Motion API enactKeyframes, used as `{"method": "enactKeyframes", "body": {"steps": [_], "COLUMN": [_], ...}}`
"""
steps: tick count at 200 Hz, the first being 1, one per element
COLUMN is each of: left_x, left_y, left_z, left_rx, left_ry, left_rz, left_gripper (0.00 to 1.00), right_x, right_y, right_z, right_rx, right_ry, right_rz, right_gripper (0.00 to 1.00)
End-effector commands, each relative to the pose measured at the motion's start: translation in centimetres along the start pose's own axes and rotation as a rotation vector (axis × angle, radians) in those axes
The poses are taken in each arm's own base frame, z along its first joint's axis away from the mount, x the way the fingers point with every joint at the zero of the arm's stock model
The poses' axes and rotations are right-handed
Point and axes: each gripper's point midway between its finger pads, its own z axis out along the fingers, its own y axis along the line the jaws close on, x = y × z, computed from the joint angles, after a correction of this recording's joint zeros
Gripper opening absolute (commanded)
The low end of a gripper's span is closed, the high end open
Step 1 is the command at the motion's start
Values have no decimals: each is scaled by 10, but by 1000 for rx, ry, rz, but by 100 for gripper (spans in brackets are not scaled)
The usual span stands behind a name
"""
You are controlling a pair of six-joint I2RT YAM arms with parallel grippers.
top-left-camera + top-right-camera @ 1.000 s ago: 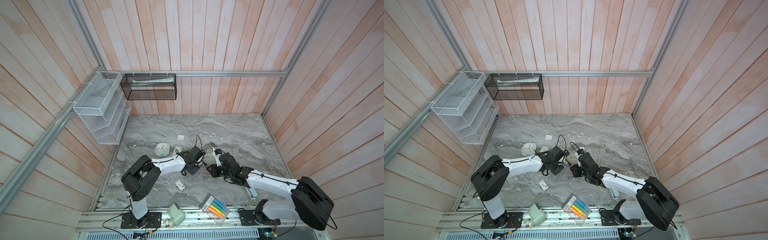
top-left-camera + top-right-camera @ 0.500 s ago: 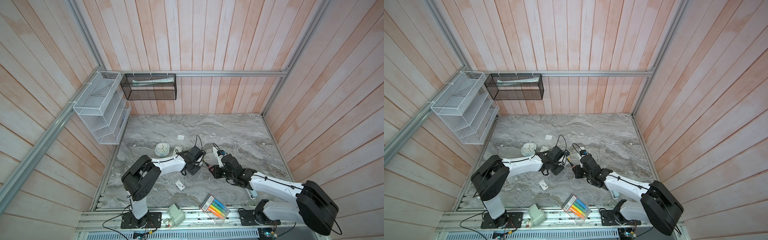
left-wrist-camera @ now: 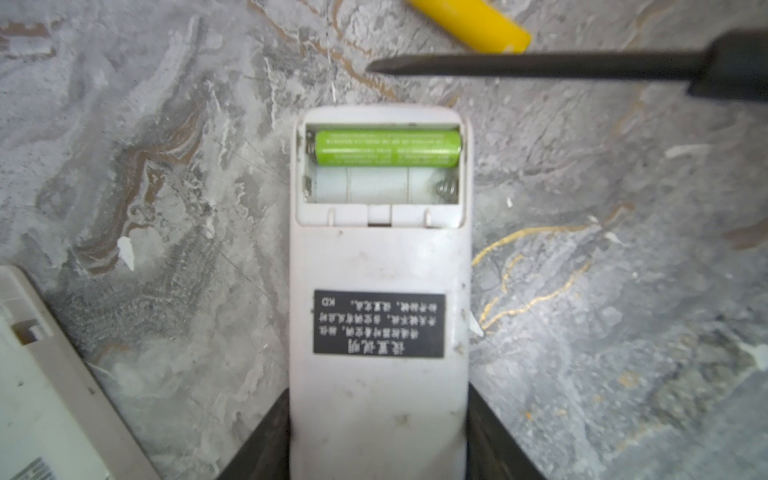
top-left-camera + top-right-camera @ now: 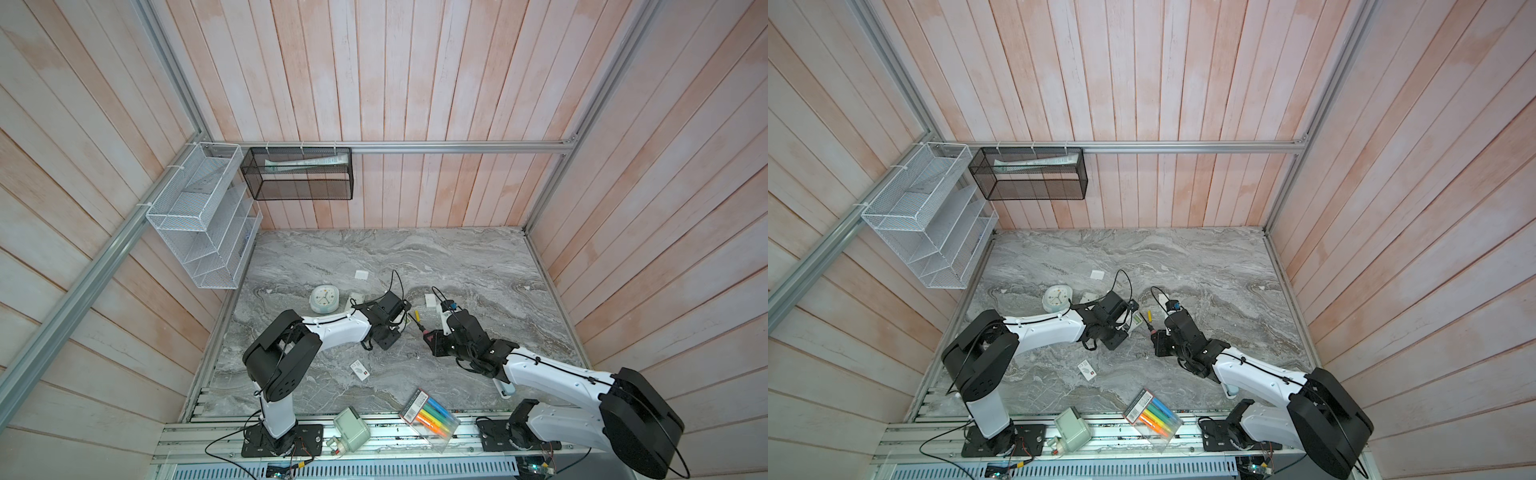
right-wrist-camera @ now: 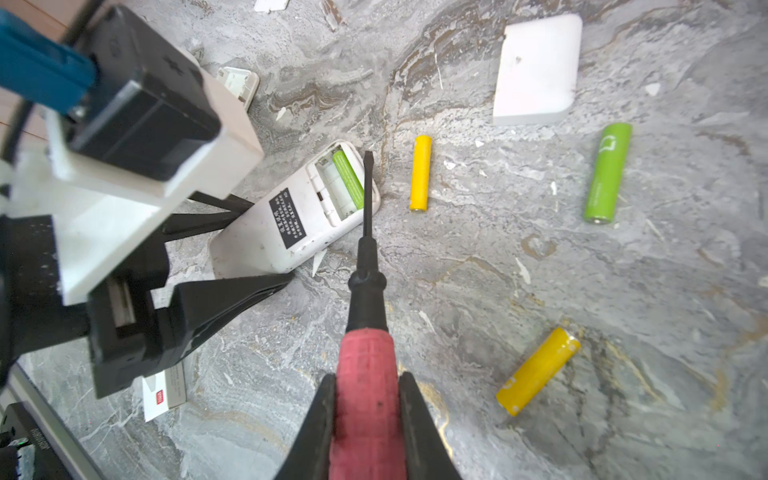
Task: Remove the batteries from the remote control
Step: 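Move the screwdriver tip under the green battery with the right gripper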
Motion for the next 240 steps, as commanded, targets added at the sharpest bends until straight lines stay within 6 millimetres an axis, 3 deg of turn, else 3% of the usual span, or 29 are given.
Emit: {"method": "enactKeyframes", "body": {"steps": [1,45,70,107,145,208,240], "left_x": [63,63,61,58,59,64,66], "left_y": [-12,-10,-10,-11,-8,-9,-11], "left_z": [23,24,24,25,25,28,28], "left_rx": [43,36,34,37,20,18,19], "left_ry": [221,216,210,201,202,233,243], "left_rz": [14,12,11,0,-14,-36,-43], "left_gripper": [50,50,50,50,50,50,50], "right_x": [-4,-16,-31,-35,-28,6,10], "right_y": [-6,-15,-11,0,14,24,18], "right_z": [-2,-9,-16,-18,-20,-14,-9], "right_rx": [22,48,53,33,-26,-62,-4], "right_ry": [-25,-61,-84,-41,26,168,191], "right_rz": [-1,-14,-48,-90,-99,-77,-61], "right_gripper": [0,0,0,0,0,0,0]}}
